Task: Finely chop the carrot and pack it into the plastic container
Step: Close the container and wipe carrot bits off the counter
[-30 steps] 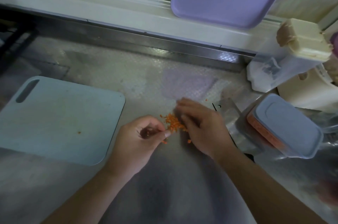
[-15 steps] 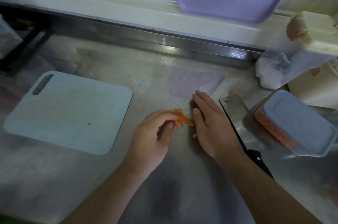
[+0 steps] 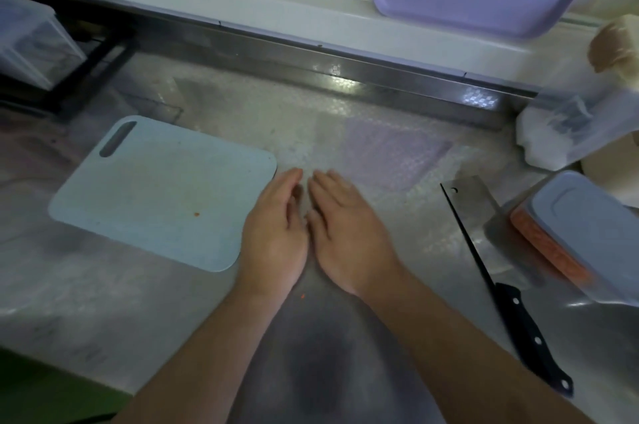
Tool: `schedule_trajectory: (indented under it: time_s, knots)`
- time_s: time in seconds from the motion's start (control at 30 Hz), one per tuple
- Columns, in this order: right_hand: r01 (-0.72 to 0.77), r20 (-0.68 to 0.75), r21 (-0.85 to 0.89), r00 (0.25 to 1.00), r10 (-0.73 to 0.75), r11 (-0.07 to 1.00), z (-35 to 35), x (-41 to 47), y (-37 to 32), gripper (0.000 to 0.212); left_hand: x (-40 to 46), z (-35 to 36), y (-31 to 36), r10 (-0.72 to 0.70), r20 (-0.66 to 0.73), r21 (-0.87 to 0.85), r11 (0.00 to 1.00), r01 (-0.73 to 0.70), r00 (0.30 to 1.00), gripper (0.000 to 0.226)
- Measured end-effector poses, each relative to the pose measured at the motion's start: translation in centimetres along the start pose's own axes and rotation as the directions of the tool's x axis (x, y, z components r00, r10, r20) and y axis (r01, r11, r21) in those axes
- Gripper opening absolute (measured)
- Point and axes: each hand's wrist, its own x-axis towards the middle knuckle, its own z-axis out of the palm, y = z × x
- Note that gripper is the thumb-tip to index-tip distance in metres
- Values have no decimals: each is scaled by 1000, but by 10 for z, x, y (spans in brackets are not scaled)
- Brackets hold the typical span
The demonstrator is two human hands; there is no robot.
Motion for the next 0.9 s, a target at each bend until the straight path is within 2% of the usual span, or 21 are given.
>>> schedule_trajectory:
  time_s: [0.1, 0.17, 0.2, 0.27, 0.33, 0.37, 0.43, 0.53, 0.63, 0.7, 0.8, 0.9]
  knots:
    - [80, 32, 197, 996, -88, 977, -5, -26, -9, 52, -15, 0, 3, -17, 51, -101, 995, 22, 999, 40]
    - [68, -52, 344, 997, -53, 936, -19, -40, 0, 41, -23, 0, 6, -89, 47, -297, 950, 99, 995, 34]
    - [46, -101, 369, 995, -9, 928, -25, -42, 6, 39, -25, 0, 7, -140, 56, -419, 895, 151, 989, 31]
    - [-75, -169, 311, 977, 133, 947, -32, -34, 22, 39, -23, 1, 11, -231, 57, -602, 768, 218, 971, 25]
    - [-199, -158, 177, 961, 227, 964, -32, -24, 30, 45, -20, -2, 15, -307, 59, -705, 661, 257, 950, 22]
    - [-196, -132, 96, 969, 208, 976, -28, -22, 29, 49, -20, -6, 16, -340, 83, -750, 598, 283, 937, 22]
    - [-69, -51, -18, 996, 68, 997, -17, -28, 19, 55, -23, -16, 19, -396, 142, -821, 465, 331, 907, 23]
    - [131, 114, -30, 985, -127, 991, -4, -51, -9, 55, -35, -33, 18, -448, 229, -882, 280, 379, 864, 26]
    - [264, 166, 94, 946, -277, 960, 0, -66, -21, 52, -50, -47, 13, -487, 266, -896, 194, 400, 832, 23]
    - [243, 108, 132, 960, -257, 961, 0, -67, -17, 50, -60, -56, 8, -512, 268, -894, 183, 408, 816, 20]
    - [128, 27, 53, 991, -130, 990, 1, -64, -18, 50, -76, -70, 1, -519, 306, -867, 196, 459, 798, 22]
    - [197, 99, 37, 975, -200, 980, 12, -74, -32, 49, -115, -93, -8, -439, 531, -783, 73, 618, 725, 26]
